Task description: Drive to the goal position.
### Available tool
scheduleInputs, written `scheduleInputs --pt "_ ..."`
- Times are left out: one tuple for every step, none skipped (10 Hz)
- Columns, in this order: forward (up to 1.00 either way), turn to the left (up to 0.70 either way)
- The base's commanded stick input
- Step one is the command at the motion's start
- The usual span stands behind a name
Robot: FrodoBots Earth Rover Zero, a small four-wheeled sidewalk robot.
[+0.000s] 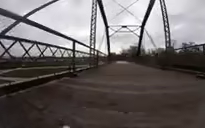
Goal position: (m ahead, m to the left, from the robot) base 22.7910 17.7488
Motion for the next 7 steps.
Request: scheduleInputs --pt "1.00 0.00" --pt "1.00 0.00" --pt "1.00 0.00" --pt "1.00 0.00" --pt "1.00 0.00" --pt "1.00 0.00" --pt "1.00 0.00"
